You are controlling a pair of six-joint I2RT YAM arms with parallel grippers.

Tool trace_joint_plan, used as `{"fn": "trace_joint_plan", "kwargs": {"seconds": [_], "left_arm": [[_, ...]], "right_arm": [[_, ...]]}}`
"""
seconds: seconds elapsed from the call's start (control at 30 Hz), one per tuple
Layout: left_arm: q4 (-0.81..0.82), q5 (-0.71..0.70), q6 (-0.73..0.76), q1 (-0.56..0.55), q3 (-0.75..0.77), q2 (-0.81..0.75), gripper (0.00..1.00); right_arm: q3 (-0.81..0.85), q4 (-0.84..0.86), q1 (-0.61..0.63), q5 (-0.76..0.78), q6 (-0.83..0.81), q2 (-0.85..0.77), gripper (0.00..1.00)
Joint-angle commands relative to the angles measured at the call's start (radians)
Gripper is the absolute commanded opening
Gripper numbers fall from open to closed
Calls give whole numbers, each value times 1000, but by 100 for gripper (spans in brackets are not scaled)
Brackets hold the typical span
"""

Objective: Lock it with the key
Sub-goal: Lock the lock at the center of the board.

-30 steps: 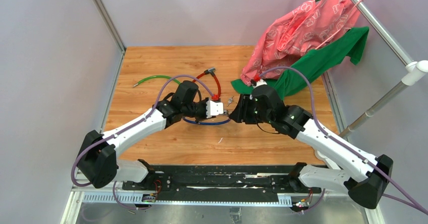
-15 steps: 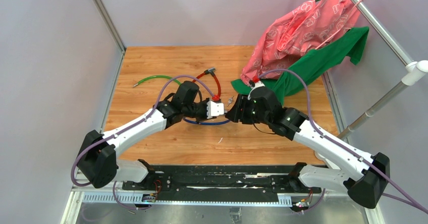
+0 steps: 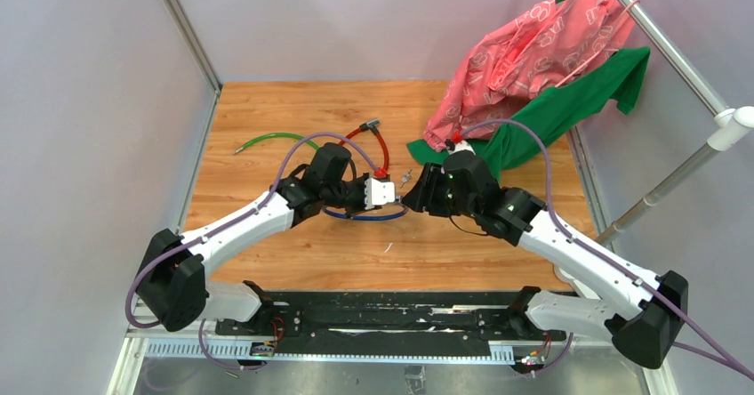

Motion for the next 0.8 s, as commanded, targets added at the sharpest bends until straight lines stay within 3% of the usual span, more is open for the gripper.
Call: {"fn": "trace_joint_plan", "kwargs": {"seconds": [0.0,0.27,0.4,0.47,0.63,0.77], "left_arm": [[-47,-32,9,0,3,23,0],[-43,-31,11,0,1,26,0],[-34,-27,9,0,-5,23,0],[-28,-28,7,0,-8,19,0],[-27,-34,9,0,-15,13,0],[-27,-34,11,0,-18,13,0]], "right_arm": [[52,-36,-12,10,9,31,49],[79,-54,-12,27,-1,46,46],[76,-88,-43,65,-34,-55,50],[34,-15,-47,28,-86,-117,50],[-102,24,-49,36,58,-204,51],[-108,88,-49,27,56,-243,63]]}}
